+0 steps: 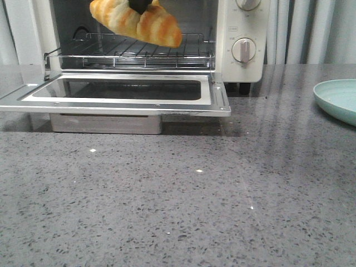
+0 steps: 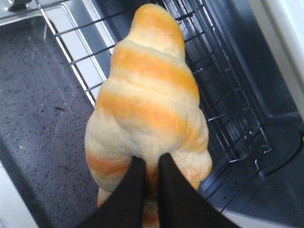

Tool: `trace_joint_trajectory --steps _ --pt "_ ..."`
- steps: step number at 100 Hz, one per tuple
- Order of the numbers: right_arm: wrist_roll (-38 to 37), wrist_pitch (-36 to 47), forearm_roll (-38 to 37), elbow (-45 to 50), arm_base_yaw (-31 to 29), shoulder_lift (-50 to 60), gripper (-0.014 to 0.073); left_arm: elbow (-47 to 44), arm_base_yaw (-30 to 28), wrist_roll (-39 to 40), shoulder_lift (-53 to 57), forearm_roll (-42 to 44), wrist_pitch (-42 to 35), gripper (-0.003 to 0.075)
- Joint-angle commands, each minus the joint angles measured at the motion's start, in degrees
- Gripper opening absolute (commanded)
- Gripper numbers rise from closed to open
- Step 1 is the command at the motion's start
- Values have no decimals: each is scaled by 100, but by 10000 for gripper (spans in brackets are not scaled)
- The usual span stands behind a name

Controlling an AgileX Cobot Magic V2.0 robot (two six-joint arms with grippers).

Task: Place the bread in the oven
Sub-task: 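Lower the croissant onto the oven rack and open the right gripper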

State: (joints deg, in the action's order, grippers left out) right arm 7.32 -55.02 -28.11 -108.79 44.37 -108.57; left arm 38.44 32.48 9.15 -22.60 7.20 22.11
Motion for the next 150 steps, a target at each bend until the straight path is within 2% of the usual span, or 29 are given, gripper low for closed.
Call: trace_joint_trajectory --steps 1,30,52,77,87,104,109,150 --pt "58 525 -480 -202 -2 230 -69 193 -9 45 -32 -61 -416 -22" --pt "58 816 -1057 -202 -12 -101 -69 193 -9 45 -32 -65 -416 -22" --pt "58 1195 -1088 -202 -221 -186 -69 193 -9 45 -32 -88 -416 -22" --pt "36 1203 -1088 -202 -383 -266 -60 193 -9 45 -32 -114 -416 -22" --pt "-9 1228 -1088 -202 -383 -266 39 193 -9 45 -32 -114 -416 -22" --pt "-4 1289 -1088 -202 -383 -266 402 193 -9 45 -32 -114 -416 -22" --pt "-4 1331 -1088 -202 -383 -266 442 193 -9 45 -32 -114 -416 -22" --pt "-370 1291 -1088 -202 -227 -181 454 193 -9 45 -32 -114 -283 -22"
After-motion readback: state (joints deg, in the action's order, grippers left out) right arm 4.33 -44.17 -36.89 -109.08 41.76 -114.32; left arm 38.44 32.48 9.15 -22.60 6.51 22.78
